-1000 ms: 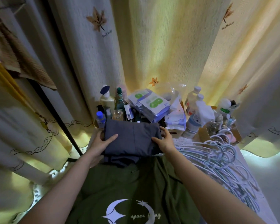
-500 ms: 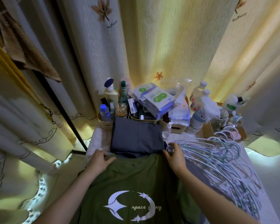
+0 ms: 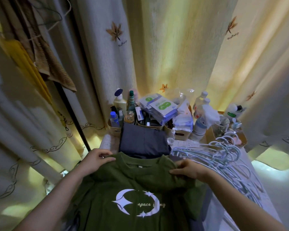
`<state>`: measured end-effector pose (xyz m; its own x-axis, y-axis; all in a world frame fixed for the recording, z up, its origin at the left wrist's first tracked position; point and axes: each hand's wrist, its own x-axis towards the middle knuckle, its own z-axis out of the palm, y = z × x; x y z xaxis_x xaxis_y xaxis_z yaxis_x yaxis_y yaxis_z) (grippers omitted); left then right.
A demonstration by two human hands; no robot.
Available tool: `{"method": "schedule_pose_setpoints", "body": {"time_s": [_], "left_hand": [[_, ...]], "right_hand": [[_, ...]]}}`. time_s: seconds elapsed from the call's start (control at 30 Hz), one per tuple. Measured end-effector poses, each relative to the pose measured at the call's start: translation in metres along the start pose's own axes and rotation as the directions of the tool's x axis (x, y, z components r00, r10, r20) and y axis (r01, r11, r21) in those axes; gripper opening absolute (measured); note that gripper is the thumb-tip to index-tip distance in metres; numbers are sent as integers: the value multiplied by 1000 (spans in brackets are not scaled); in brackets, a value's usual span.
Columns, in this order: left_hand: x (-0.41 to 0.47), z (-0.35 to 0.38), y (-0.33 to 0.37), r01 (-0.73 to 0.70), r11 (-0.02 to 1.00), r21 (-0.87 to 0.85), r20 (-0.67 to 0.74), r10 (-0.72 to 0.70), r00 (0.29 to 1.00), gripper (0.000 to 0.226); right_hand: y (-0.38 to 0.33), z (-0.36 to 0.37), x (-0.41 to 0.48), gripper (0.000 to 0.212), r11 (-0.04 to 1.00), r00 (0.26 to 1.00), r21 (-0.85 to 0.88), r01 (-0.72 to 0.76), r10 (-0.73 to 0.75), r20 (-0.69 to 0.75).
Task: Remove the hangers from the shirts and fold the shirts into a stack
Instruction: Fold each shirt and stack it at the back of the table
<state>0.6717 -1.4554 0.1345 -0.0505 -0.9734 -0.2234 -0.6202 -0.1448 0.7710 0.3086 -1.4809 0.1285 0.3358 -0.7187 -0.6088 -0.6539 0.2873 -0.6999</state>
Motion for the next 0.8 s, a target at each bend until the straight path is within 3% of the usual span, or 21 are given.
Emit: {"method": "schedule_pose_setpoints", "body": {"time_s": [0.1,0.2,0.37,0.47,0.57,0.7,0.8], "left_hand": [[-15,-5,12,13,999,-33,-54,-15,998,6],[-30,-7,26,1,998,-65,-99,-8,995,7],[-50,5,39,56,995,-80,-247,-74,966,9],[-59,24,53,36,994,-105,-274,-64,960,11],[-64,34,63,7,993,-121,-285,-41,958,12],[-71,32,68,-6,992,-126,-258,-27,966,11],[-76,28,74,-27,994,-104,-237,2,972,9]], "right_hand": [[-13,2,-19,18,991,991,14,131,-131,-11],[-32,13,-34,23,994,994,2,108,-108,16],[-46,36,-40,19,944,959,222,246,-204,-197],[-44,55,-27,26,977,962,24,212,-204,-181],[-34,66,-10,40,960,928,-240,146,-217,-302],[-19,67,-2,60,972,944,-186,141,-189,-270],[-25,73,-6,76,962,944,-89,257,-269,-191]]}}
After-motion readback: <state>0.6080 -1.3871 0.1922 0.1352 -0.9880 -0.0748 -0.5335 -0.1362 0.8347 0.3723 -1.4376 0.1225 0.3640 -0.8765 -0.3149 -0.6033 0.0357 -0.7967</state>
